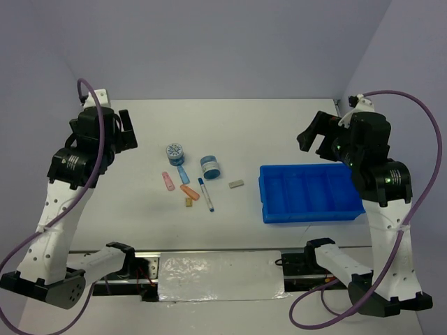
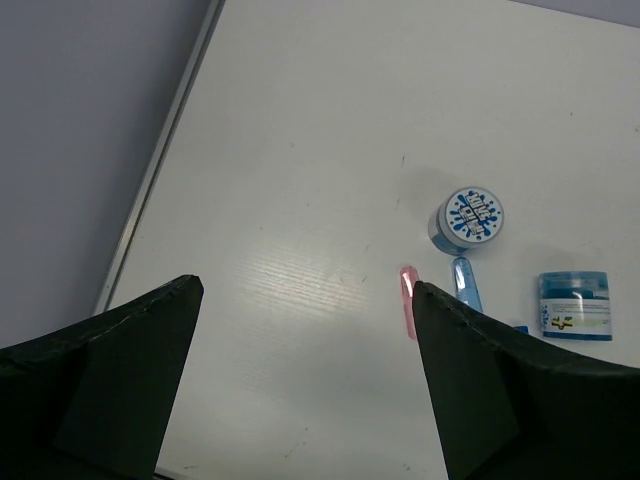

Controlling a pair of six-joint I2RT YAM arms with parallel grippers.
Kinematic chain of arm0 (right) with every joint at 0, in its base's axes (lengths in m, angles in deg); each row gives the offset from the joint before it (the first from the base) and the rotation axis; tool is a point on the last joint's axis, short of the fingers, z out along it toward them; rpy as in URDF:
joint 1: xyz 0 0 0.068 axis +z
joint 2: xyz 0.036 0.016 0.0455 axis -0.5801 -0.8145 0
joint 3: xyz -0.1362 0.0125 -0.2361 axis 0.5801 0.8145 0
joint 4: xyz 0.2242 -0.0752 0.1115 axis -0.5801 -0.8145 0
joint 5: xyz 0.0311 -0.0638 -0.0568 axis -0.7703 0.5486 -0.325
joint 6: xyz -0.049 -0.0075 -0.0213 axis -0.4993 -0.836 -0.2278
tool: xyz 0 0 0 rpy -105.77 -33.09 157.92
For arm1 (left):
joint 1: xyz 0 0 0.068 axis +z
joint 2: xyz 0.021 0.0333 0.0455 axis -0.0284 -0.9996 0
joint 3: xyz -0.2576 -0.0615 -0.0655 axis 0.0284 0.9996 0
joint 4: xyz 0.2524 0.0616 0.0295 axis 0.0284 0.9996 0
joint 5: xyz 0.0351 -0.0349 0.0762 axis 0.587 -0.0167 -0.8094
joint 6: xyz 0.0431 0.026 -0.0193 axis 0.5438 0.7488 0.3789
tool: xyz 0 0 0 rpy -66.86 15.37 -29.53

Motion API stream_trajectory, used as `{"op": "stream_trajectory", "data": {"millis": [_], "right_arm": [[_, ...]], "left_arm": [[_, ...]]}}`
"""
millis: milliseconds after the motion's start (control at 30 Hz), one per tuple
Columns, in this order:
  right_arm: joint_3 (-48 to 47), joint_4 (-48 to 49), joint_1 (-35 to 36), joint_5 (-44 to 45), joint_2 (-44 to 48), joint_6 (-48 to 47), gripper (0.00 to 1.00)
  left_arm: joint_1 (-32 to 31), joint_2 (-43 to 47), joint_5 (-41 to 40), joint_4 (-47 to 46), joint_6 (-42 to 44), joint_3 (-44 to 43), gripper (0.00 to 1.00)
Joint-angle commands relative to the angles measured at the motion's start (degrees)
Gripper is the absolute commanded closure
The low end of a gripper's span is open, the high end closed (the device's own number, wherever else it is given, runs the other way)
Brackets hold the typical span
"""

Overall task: Sort the stationery into containers
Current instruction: Pick up the stationery from the center of the board.

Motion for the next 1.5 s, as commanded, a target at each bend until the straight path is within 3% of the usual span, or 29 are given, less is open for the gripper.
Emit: {"op": "stream_trajectory", "data": {"millis": [0,133,267,333,367,400,467,567,667,767,833,967,1467], "right_arm": [[-0.7,-0.6,-0.2,1.8,1.1,0.3,0.00],[-0.1,-0.2,-0.3,1.1,0.8,-0.3,0.00],[5.0,6.2,0.2,-9.4,0.0,0.6,0.00],[6.8,9.6,7.1,-7.9,-5.0,2.1,0.00],[6.3,10.4,11.1,-1.7,-7.6,1.9,0.00],[4.6,12.4,18.9,0.4,-14.1,1.9,0.00],[1.3,14.1,24.7,2.7,-22.1,1.9,0.00],[-10.4,15.5,32.7,5.3,-39.6,0.4,0.00],[-35.4,11.4,38.4,7.9,-62.9,-3.4,0.00],[-53.3,7.6,40.9,8.8,-77.1,-6.1,0.00],[-53.9,9.8,40.9,7.5,-80.1,-6.7,0.00],[-42.5,23.2,40.9,3.3,-78.9,-9.0,0.00],[-50.1,25.3,41.5,2.4,-88.9,-15.9,0.01]], "left_arm": [[-0.1,1.5,-1.8,0.3,-1.6,1.2,0.01],[-0.1,2.2,-2.2,0.9,-2.1,2.0,0.01],[0.0,1.8,-5.8,3.5,-7.4,2.6,0.01],[0.8,-0.8,-6.9,8.0,-10.0,1.4,0.01],[1.5,-1.8,-5.8,9.3,-11.6,0.8,0.01],[1.7,-3.5,-4.3,10.6,-12.6,-0.1,0.01],[2.4,-4.6,-2.9,13.4,-15.2,-0.5,0.01],[4.2,-4.5,-0.6,15.3,-17.0,-0.2,0.01],[6.7,-2.4,4.0,14.5,-16.6,2.9,0.01],[7.5,-1.1,8.2,13.7,-16.4,5.9,0.01],[7.7,-0.5,9.1,13.3,-15.9,8.1,0.01],[7.6,1.0,7.2,14.1,-14.8,10.1,0.01],[6.9,-0.8,4.0,13.4,-11.1,11.1,0.01]]}}
